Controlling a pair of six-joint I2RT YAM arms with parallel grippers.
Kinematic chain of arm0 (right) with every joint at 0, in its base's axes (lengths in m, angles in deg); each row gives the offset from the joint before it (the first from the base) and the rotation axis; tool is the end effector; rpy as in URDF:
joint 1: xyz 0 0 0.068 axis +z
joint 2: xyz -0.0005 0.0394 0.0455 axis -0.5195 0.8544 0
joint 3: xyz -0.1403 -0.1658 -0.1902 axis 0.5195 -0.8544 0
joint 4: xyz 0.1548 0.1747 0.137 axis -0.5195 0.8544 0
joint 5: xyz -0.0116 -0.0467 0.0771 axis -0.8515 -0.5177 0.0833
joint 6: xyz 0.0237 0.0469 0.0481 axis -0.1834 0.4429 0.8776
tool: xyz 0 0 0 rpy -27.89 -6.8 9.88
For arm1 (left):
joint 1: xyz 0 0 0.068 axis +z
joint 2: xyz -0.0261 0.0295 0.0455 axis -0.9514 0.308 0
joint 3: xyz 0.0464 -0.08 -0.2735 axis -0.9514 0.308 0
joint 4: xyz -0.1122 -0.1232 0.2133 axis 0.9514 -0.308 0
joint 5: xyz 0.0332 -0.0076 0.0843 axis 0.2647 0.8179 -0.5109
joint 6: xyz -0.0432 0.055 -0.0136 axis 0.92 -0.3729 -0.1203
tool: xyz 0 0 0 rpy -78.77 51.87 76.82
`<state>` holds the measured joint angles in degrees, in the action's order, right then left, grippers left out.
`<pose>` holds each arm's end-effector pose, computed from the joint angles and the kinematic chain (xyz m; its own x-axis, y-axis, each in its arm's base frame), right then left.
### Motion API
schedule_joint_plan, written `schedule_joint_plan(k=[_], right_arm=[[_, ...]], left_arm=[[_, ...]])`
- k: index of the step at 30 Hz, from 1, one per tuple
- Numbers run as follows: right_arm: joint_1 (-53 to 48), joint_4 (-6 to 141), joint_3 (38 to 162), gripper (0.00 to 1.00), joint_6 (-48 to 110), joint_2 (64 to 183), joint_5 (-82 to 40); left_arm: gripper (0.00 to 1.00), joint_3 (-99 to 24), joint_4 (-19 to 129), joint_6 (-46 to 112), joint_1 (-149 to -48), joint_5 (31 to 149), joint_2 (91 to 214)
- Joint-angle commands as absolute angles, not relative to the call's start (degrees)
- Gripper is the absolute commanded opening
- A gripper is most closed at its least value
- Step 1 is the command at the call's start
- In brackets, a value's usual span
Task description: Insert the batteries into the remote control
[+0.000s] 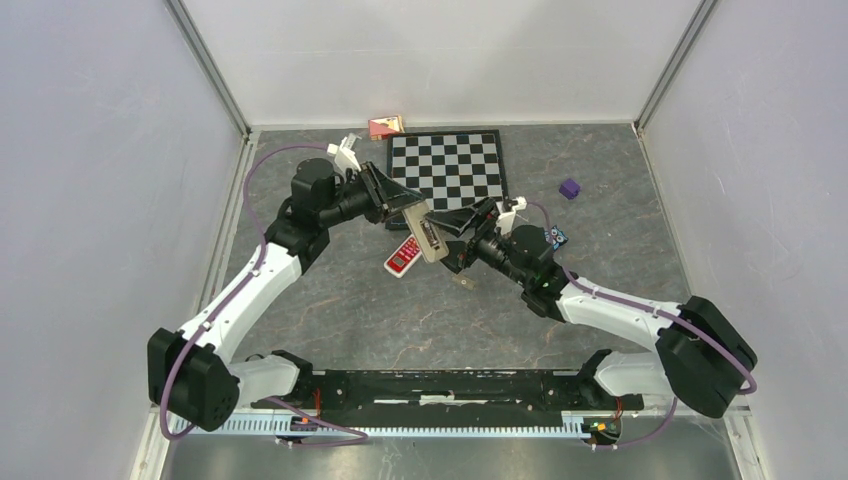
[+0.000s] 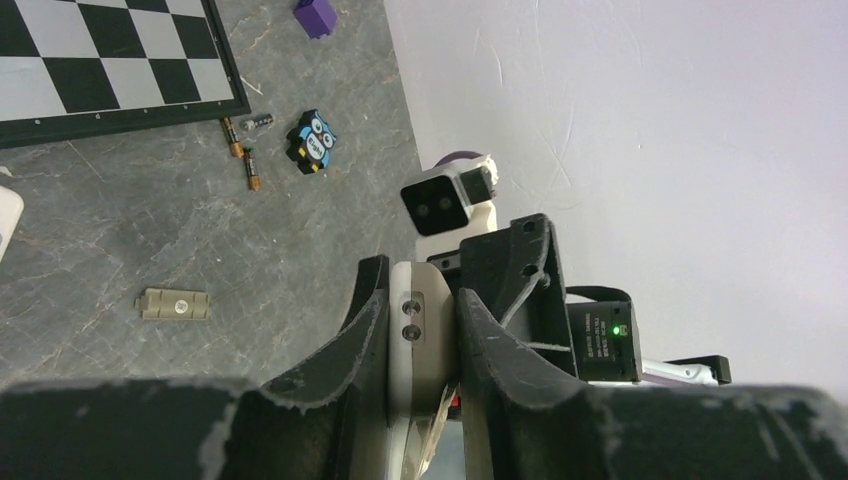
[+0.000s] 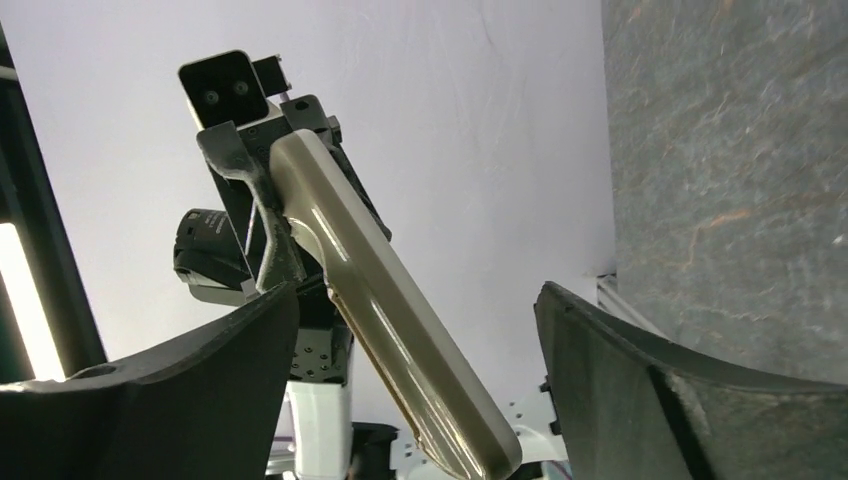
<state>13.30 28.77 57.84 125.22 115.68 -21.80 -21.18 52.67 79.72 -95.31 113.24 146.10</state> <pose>0.2123 0.2188 0.2625 -0.7607 0.6201 0.1918 0.1642 -0.1021 0.9811 0.2650 -0.1470 0.3495 -0.7909 -0.4515 -0.4132 0.2462 0.3833 -0.8902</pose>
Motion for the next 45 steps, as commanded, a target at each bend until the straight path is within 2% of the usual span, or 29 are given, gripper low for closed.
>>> schedule_joint_plan(k=[1,6,8,10,14,17,23,27,37,45], right_arm=[[11.4,27.7,57.9,0.95,118.5,112.4,-23.1],[8.7,31.8,58.6,0.95,107.4,108.8,-22.3],[6.3,39.1,60.7,0.88,100.3,107.7,-20.6],[2.4,54.3,67.0,0.8,86.0,108.7,-18.7],[0.5,83.8,80.2,0.73,55.7,115.7,-32.4],[0.5,91.5,81.7,0.65,47.5,118.9,-42.0],[0.0,92.3,79.4,0.57,44.6,122.4,-48.5],[-1.4,90.7,79.3,0.5,43.4,126.8,-48.0],[-4.0,86.3,81.3,0.41,42.4,136.3,-44.6],[-5.0,84.7,82.6,0.43,42.1,139.8,-42.8]], left_arm=[[0.02,-23.1,54.3,76.6,-93.4,117.0,145.0],[0.02,-22.1,56.1,74.4,-90.1,121.1,144.9],[0.02,-21.7,56.2,73.0,-88.5,122.5,144.7],[0.02,-21.0,55.5,71.3,-87.0,123.2,144.2],[0.02,-19.8,53.8,68.4,-86.0,123.6,142.9],[0.02,-19.2,53.7,66.8,-86.0,124.5,142.1],[0.02,-18.5,54.4,64.6,-86.0,124.4,140.8],[0.02,-17.9,55.1,65.1,-86.0,124.2,141.3],[0.02,-17.6,59.6,67.0,-86.0,126.8,143.8],[0.02,-19.4,58.9,67.1,-86.0,126.2,146.1]])
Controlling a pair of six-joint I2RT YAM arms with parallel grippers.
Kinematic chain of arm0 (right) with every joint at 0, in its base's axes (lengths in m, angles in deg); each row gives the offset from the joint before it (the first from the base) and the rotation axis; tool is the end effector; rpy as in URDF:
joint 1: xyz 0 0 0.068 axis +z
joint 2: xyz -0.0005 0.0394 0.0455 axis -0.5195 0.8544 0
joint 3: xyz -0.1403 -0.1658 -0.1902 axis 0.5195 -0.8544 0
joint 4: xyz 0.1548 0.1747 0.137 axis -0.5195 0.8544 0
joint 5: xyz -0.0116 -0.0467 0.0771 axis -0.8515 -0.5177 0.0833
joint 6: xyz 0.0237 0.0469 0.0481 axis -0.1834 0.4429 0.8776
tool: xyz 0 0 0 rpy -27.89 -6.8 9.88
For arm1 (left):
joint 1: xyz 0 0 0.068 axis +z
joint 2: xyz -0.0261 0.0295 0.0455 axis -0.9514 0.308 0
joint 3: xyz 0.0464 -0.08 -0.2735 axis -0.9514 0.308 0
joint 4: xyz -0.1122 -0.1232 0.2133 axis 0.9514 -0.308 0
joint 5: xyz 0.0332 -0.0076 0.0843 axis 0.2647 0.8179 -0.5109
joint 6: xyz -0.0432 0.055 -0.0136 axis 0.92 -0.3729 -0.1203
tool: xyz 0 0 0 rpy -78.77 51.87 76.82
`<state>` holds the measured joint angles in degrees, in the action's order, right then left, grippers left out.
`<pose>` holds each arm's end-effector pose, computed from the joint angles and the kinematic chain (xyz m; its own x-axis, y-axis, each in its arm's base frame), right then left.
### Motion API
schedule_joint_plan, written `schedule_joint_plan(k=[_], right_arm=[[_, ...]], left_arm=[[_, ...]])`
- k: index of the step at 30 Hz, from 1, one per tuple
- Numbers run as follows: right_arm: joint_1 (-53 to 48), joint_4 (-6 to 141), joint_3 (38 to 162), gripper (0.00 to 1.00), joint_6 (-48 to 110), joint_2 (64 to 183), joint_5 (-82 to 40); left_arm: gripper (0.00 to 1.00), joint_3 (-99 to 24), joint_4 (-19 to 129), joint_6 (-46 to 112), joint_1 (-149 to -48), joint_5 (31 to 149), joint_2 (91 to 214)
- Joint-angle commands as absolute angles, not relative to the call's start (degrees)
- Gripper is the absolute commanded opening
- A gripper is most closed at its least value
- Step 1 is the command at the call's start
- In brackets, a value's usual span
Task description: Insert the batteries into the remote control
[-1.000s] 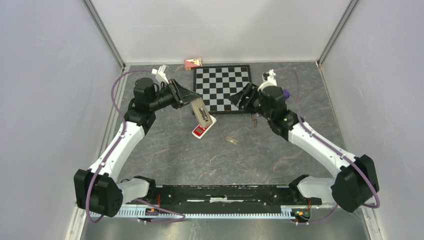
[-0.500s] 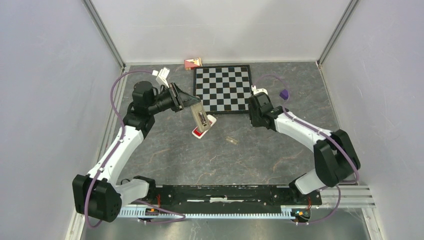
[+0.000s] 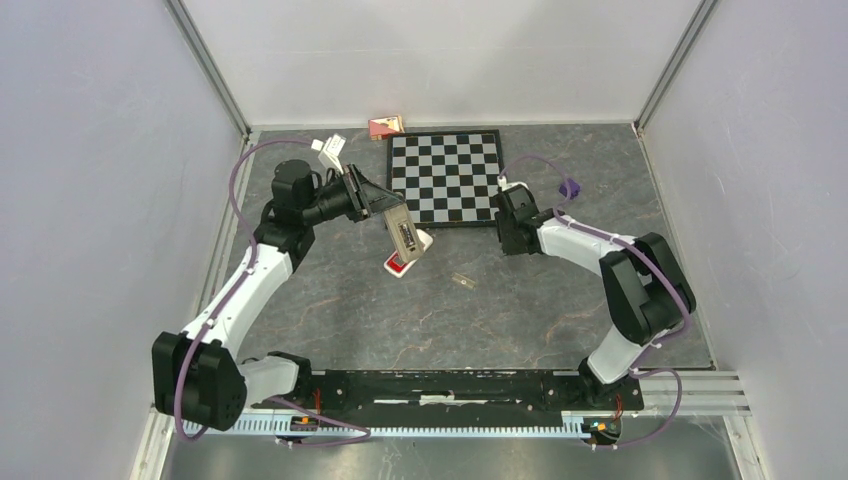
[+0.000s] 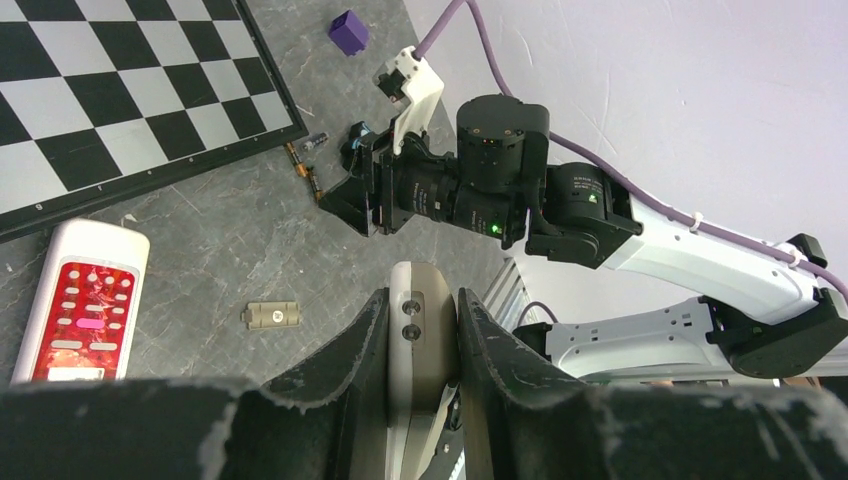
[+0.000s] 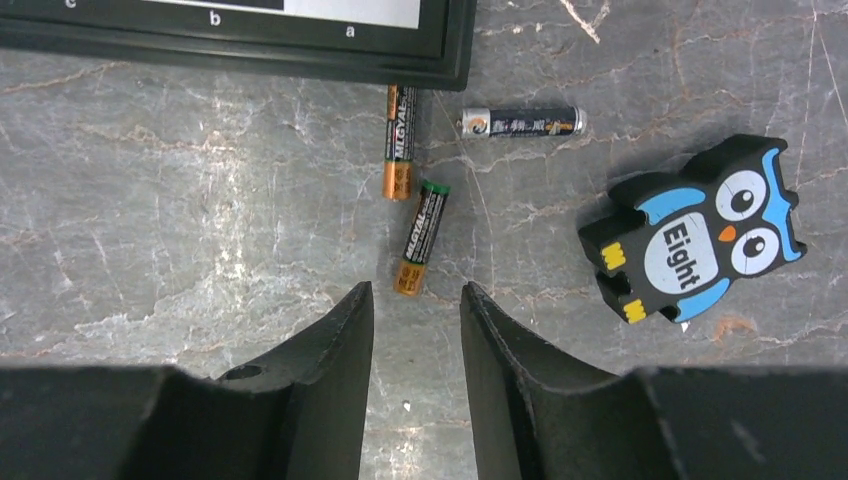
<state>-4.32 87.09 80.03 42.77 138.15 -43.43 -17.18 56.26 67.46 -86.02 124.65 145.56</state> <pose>0.3153 0.1434 0.1625 -0.8338 -0.0816 -0.5461 -0.0606 0.9966 -0.0564 0.2737 -0.1090 0.3345 -0.7391 -0.3613 -0.5686 0.4133 0.4233 -0.8062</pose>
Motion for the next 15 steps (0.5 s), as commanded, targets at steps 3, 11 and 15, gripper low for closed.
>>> schedule_joint_plan(k=[3,11,15], right_arm=[[-5.4,85.0,82.9,0.4,43.1,140.5,-45.2],[-6.0,81.7,82.2,0.33,42.5,141.1,-44.5],[-6.4,83.3,82.3,0.33,43.2,142.3,-44.4]], left_arm=[[0.02,-19.9,58.7,66.7,-86.0,125.7,146.5],[0.02,-20.2,58.7,66.6,-86.0,125.5,147.2],[0.02,-20.2,58.7,66.6,-86.0,125.4,147.1]])
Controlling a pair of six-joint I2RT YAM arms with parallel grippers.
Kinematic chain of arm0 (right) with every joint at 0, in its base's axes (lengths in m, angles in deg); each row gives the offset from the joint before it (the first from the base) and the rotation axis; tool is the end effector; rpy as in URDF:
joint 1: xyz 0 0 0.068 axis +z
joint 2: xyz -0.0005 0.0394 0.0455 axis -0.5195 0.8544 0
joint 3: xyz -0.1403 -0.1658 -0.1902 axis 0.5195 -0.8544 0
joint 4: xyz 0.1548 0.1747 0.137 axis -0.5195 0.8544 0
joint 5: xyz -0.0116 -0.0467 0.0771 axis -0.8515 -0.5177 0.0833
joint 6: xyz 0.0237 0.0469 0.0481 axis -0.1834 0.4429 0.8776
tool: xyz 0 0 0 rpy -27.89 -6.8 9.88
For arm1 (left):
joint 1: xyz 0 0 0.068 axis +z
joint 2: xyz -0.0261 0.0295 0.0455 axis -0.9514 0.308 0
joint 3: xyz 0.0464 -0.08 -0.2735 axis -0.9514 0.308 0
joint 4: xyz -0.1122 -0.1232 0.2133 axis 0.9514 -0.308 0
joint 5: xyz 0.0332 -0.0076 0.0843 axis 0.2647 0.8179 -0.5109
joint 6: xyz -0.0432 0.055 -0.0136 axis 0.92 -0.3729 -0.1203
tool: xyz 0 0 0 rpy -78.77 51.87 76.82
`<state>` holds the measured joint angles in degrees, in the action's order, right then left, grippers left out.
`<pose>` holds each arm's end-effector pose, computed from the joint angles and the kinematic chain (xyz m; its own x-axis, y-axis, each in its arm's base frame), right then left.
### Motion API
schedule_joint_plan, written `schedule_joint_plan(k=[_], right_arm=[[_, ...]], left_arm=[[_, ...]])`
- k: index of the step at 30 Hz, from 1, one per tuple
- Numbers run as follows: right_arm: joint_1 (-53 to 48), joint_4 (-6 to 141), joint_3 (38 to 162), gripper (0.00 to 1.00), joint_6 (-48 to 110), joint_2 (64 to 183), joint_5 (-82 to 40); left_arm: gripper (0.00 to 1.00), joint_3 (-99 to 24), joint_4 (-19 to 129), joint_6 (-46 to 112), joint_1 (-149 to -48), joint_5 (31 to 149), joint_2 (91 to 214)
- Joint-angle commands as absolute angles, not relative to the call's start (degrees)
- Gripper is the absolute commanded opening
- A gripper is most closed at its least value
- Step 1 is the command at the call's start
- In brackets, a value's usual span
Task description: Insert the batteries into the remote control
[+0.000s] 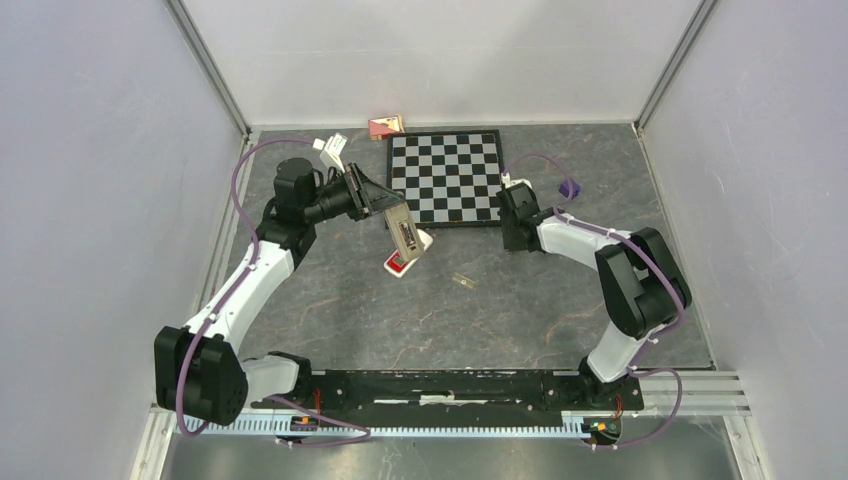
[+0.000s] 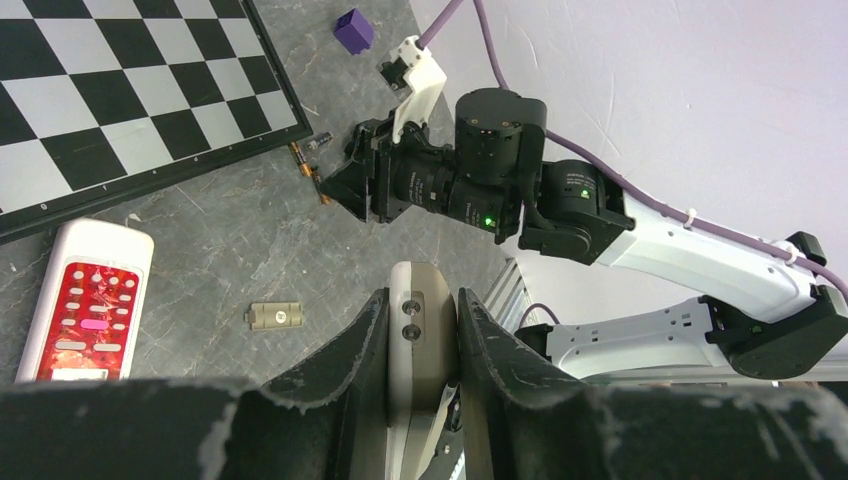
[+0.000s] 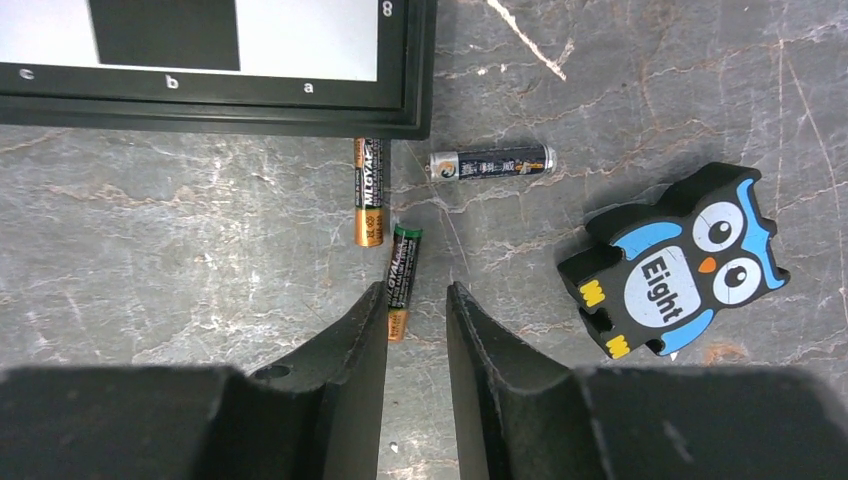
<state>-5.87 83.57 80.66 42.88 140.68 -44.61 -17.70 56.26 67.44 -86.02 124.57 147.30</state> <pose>0.3298 0.1387 0.1556 -0.8177 -0.0505 -0.5734 -0.0195 0.9980 -0.0600 0.2806 -0.1107 0.3296 -0.7500 -0.3591 -0.5555 0.3963 0.4284 -0.8120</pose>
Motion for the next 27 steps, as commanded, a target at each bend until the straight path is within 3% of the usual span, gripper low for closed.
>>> schedule_joint_plan(k=[1,7,13,18,27], right_arm=[[-6.5,83.5,82.2,0.33,43.3,142.4,-44.1],[-6.7,83.7,81.2,0.26,44.1,143.3,-43.1],[-7.0,83.5,80.0,0.06,43.3,141.5,-42.9],[-7.0,83.4,78.9,0.02,43.0,134.9,-39.9],[-6.8,68.7,73.1,0.01,43.3,116.2,-10.7]], left_arm=[[0.02,-20.1,58.7,66.7,-86.0,125.4,147.0],[0.02,-19.7,58.6,67.0,-86.0,125.4,146.7],[0.02,-19.5,58.6,66.4,-86.0,125.5,146.1],[0.02,-18.3,59.3,65.5,-86.1,124.3,145.8],[0.02,-13.7,67.6,70.2,-87.0,121.3,145.8]])
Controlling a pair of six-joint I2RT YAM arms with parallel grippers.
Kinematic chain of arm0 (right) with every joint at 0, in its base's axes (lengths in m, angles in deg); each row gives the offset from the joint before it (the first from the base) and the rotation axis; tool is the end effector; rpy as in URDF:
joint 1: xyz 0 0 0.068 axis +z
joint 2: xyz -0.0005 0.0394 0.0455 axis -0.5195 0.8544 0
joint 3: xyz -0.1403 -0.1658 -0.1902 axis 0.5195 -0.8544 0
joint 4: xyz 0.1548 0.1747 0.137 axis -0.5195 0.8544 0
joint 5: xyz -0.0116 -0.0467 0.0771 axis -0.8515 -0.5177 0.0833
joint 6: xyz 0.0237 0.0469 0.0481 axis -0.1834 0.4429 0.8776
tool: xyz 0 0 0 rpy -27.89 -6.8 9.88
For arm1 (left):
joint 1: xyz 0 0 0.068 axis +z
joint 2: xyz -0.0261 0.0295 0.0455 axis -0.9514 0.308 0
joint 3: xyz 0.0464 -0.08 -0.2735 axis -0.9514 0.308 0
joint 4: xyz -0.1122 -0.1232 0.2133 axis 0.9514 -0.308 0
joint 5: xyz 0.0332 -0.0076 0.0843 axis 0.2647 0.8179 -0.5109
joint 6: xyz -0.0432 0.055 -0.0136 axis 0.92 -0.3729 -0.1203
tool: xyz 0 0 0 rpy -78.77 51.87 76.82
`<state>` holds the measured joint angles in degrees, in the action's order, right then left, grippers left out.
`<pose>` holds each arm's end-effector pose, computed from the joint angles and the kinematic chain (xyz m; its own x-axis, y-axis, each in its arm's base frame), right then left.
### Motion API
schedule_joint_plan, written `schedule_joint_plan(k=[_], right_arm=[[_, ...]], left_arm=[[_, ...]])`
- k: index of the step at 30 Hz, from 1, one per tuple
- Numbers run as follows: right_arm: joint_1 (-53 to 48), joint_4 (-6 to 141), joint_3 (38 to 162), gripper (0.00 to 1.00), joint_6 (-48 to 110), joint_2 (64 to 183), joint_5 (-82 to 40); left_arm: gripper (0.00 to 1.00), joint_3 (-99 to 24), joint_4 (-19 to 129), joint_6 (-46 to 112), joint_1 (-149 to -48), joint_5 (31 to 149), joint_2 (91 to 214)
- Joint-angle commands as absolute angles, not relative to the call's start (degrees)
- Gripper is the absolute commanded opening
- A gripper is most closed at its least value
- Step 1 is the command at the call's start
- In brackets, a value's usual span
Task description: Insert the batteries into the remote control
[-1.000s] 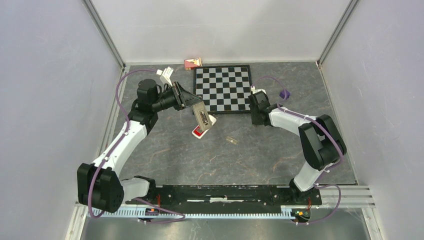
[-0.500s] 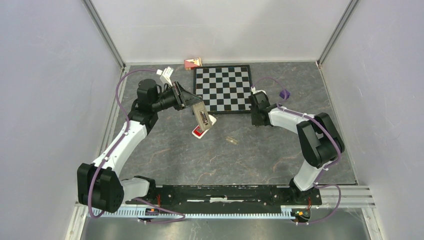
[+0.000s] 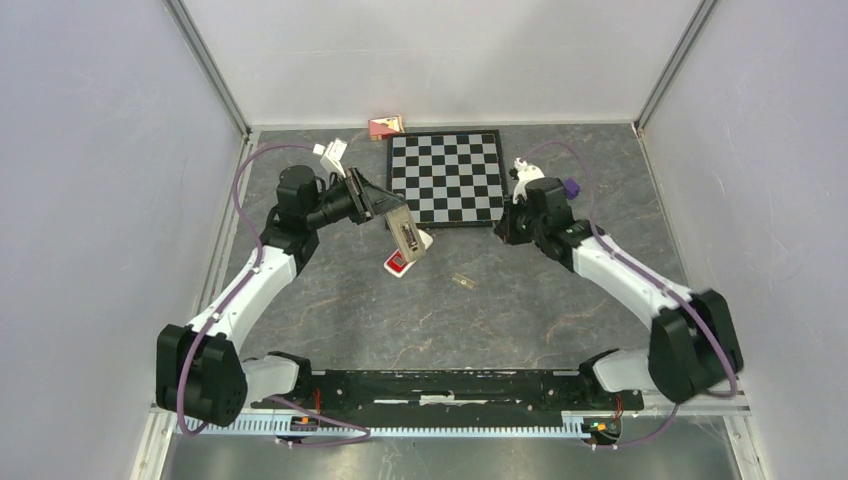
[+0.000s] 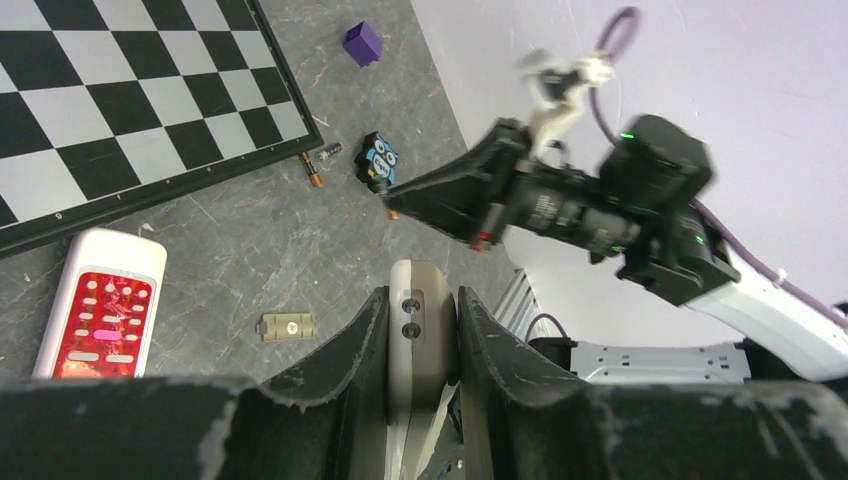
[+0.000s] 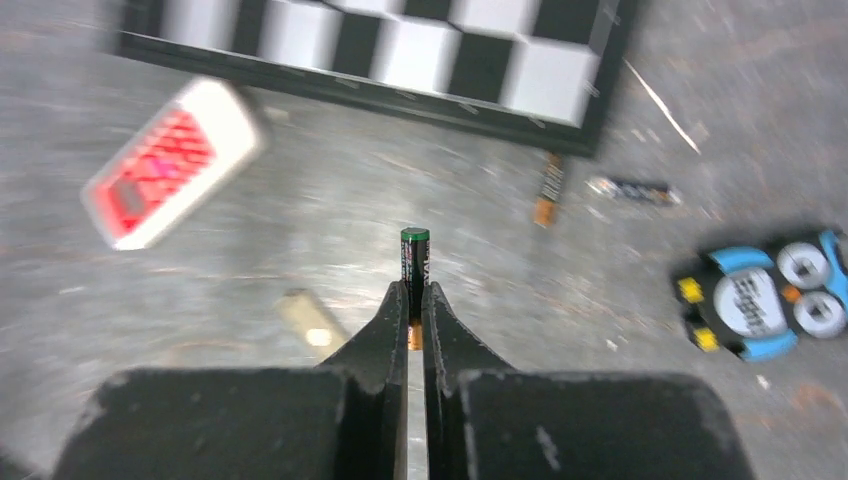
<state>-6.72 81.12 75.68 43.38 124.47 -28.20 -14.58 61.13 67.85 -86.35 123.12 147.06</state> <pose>0.2947 0.1350 0.2202 -0.7406 0.0204 -0.6716 -0.1851 0.9547 0.2331 0.2797 -0.1111 0.3198 -0.7261 -0.3778 -0.5745 0.4112 0.4310 -0.8032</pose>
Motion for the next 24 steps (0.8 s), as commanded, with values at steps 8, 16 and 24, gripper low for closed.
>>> schedule_joint_plan(k=[8,16,24], right_arm=[[-3.3,55.6,73.8,0.0,44.9,109.4,8.5],[2.7,71.0,81.5,0.0,43.8,108.9,-3.8],[4.4,78.9,78.6,0.1,43.8,111.2,-21.8]], left_arm=[[0.02,-13.6,75.5,74.4,-89.1,123.1,147.7],[0.02,-11.7,87.2,80.2,-92.9,118.7,154.4],[0.02,-14.9,61.0,60.7,-90.6,101.5,152.4]])
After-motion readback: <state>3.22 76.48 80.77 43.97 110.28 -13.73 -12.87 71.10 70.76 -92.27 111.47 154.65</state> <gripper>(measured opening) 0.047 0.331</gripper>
